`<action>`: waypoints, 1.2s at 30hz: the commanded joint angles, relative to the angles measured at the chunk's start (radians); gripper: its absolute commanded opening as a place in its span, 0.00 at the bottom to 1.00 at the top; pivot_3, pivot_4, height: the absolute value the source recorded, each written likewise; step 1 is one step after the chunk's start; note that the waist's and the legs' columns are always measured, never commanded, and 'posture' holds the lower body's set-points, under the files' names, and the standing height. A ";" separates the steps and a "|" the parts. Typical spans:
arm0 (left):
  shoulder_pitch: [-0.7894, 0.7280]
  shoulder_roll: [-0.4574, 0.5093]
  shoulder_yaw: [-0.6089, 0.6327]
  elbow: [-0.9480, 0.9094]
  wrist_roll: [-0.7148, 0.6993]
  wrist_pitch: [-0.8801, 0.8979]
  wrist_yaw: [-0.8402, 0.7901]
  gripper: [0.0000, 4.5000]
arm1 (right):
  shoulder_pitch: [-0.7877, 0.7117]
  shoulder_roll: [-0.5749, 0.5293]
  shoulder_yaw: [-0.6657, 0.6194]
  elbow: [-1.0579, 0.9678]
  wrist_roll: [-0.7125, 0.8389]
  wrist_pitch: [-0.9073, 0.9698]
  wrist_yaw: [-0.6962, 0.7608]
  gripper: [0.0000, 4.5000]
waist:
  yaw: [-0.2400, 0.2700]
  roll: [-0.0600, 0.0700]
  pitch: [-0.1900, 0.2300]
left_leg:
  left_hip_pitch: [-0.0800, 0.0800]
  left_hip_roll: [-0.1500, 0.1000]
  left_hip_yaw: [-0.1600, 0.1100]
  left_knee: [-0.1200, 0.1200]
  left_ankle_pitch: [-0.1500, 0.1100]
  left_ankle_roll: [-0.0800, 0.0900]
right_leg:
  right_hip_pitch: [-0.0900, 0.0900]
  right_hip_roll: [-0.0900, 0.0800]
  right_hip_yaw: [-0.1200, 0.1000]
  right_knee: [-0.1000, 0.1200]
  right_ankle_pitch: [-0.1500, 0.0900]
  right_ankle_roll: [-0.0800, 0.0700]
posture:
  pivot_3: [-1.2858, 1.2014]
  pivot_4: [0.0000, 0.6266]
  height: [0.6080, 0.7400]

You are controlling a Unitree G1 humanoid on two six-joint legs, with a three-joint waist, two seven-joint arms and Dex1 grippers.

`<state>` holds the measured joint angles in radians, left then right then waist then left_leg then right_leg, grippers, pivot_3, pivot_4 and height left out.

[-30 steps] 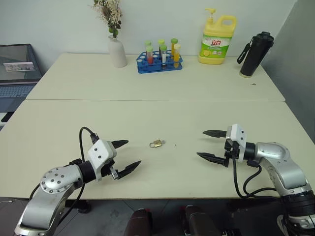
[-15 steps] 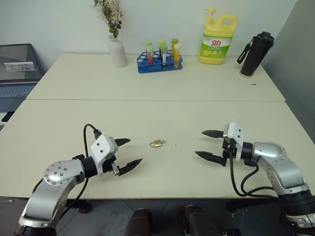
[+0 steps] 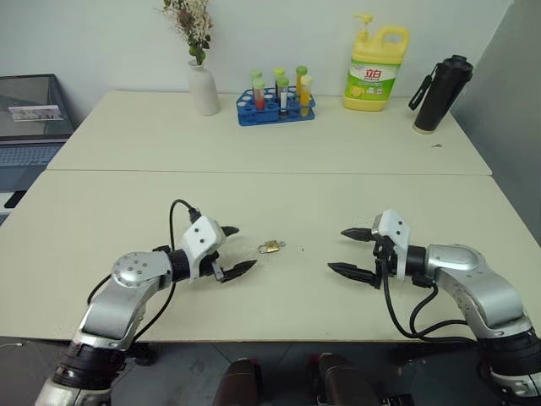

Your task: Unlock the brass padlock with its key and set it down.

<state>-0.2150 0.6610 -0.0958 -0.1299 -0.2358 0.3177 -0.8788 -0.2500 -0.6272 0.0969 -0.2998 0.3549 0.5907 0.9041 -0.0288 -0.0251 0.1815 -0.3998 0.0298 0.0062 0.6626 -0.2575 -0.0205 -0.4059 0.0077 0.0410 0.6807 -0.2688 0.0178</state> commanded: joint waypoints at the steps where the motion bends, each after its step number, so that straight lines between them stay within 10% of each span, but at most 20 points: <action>1: -0.069 -0.025 -0.044 0.047 0.037 -0.039 -0.014 1.00 | -0.006 -0.007 -0.014 -0.079 0.023 0.032 -0.023 1.00 | 0.000 0.000 0.000 | 0.000 0.000 0.000 0.000 0.000 0.000 | 0.000 0.000 0.000 0.000 0.000 0.000 | 0.52 0.24 1.00; 19: -0.227 -0.117 -0.155 0.323 0.147 -0.146 -0.100 1.00 | 0.054 -0.022 -0.030 -0.225 0.075 0.143 -0.100 1.00 | 0.000 0.000 0.000 | 0.000 0.000 -0.001 0.000 0.000 0.000 | 0.000 0.001 0.000 0.000 0.000 0.000 | 0.52 0.24 1.00; 31: -0.220 -0.105 -0.199 0.327 0.192 -0.134 -0.134 0.21 | 0.053 -0.034 -0.034 -0.232 0.094 0.147 -0.118 1.00 | 0.000 -0.001 -0.002 | 0.001 -0.001 -0.001 0.001 0.000 0.000 | 0.001 0.001 -0.001 0.000 0.000 0.000 | 0.52 0.24 1.00; 36: -0.213 -0.106 -0.201 0.319 0.196 -0.141 -0.136 0.21 | 0.054 -0.041 -0.035 -0.229 0.095 0.137 -0.119 1.00 | 0.000 -0.001 -0.002 | 0.001 0.000 -0.001 0.001 0.000 0.000 | 0.001 0.001 -0.001 0.001 0.000 0.000 | 0.52 0.24 1.00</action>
<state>-0.4435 0.5463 -0.2712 0.1752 -0.0726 0.1663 -1.0150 -0.1929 -0.6568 0.0933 -0.4887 0.4403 0.7471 0.7844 -0.0287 -0.0262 0.1791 -0.3990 0.0294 0.0051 0.6636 -0.2574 -0.0203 -0.4044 0.0089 0.0404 0.6812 -0.2687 0.0182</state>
